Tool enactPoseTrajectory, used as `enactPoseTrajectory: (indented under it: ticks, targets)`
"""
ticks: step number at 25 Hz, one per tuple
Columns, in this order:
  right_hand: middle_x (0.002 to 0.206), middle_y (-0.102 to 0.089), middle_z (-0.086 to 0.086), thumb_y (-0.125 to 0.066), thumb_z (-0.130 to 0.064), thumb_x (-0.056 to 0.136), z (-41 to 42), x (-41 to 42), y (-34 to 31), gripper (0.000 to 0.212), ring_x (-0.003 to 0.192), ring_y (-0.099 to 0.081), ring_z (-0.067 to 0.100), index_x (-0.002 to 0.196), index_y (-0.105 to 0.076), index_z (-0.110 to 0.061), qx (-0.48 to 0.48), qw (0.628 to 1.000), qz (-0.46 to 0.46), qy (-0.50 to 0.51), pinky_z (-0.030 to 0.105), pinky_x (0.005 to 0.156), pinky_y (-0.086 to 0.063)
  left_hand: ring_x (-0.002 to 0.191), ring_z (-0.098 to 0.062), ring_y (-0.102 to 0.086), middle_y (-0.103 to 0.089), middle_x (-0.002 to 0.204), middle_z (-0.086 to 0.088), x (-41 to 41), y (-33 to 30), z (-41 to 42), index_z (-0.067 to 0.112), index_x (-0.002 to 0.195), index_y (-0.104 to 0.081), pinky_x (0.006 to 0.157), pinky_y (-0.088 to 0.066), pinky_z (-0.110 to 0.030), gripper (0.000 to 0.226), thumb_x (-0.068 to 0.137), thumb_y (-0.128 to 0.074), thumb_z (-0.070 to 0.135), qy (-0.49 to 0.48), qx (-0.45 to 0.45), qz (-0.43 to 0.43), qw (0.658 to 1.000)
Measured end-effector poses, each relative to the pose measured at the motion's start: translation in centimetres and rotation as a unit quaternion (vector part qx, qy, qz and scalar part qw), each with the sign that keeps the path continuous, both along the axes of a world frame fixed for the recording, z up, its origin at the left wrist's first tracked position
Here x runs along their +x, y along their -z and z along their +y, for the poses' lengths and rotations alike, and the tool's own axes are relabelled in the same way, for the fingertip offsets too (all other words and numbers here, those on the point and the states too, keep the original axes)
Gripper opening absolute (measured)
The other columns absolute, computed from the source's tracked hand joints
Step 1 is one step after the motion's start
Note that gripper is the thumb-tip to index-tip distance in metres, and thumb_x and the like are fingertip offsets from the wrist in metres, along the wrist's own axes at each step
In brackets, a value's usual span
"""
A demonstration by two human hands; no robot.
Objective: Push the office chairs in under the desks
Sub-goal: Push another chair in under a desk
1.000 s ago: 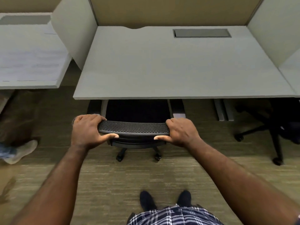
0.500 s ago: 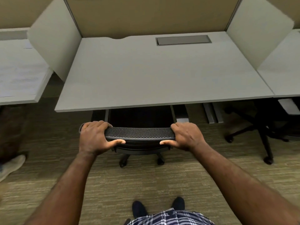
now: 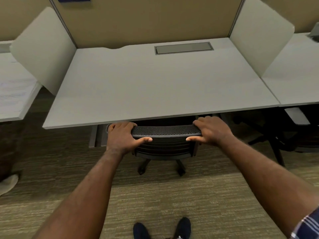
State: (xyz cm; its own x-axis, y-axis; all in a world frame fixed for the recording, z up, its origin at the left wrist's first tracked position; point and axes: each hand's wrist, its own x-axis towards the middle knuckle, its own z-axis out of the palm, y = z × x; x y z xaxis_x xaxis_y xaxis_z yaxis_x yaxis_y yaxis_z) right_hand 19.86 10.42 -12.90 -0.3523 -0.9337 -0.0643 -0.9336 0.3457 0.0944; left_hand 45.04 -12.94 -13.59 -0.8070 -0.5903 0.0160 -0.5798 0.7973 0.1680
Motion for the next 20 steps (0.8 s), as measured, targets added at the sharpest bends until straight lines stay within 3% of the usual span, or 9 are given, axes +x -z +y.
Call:
enactPoseTrajectory:
  ticks: [4, 10, 14, 20]
  targets:
    - [0.120, -0.061, 0.004, 0.004, -0.095, 0.066, 1.0, -3.2, 0.5, 0.109, 0.109, -0.056, 0.026, 0.126, -0.052, -0.024, 0.012, 0.999, 0.013, 0.031, 0.044, 0.093, -0.042, 0.111, -0.020, -0.051, -0.061, 0.110, 0.003, -3.7, -0.1, 0.8, 0.024, 0.115, -0.062, 0.099, -0.028, -0.043, 0.108, 0.054, -0.020, 0.103, 0.003, 0.012, -0.007, 1.000]
    - [0.149, -0.034, 0.008, -0.019, -0.088, 0.077, 0.8, -5.5, 0.1, 0.091, 0.133, -0.035, 0.030, 0.141, -0.036, -0.026, 0.047, 0.994, -0.023, 0.094, 0.052, 0.108, -0.030, 0.103, -0.021, -0.053, -0.060, 0.102, 0.003, -6.9, 0.0, 0.5, 0.025, 0.105, -0.061, 0.095, -0.032, -0.044, 0.106, 0.054, -0.015, 0.105, -0.011, -0.013, -0.022, 1.000]
    - [0.143, -0.040, 0.003, -0.025, -0.082, 0.082, 0.9, -6.2, 0.3, 0.077, 0.131, -0.036, 0.026, 0.137, -0.038, -0.028, 0.026, 0.994, -0.044, 0.097, 0.050, 0.108, -0.027, 0.105, -0.021, -0.053, -0.061, 0.104, 0.004, -8.0, -0.1, 0.6, 0.026, 0.105, -0.061, 0.095, -0.032, -0.045, 0.106, 0.053, -0.014, 0.105, -0.020, -0.022, -0.018, 0.999]
    - [0.144, -0.045, 0.001, -0.030, -0.078, 0.086, 0.8, -7.9, 0.3, 0.075, 0.133, -0.036, 0.022, 0.142, -0.038, -0.028, 0.023, 0.992, -0.071, 0.106, 0.048, 0.112, -0.019, 0.108, -0.020, -0.052, -0.060, 0.107, 0.005, -9.6, -0.2, 1.2, 0.027, 0.109, -0.061, 0.097, -0.031, -0.045, 0.110, 0.051, -0.012, 0.106, -0.031, -0.011, -0.020, 0.999]
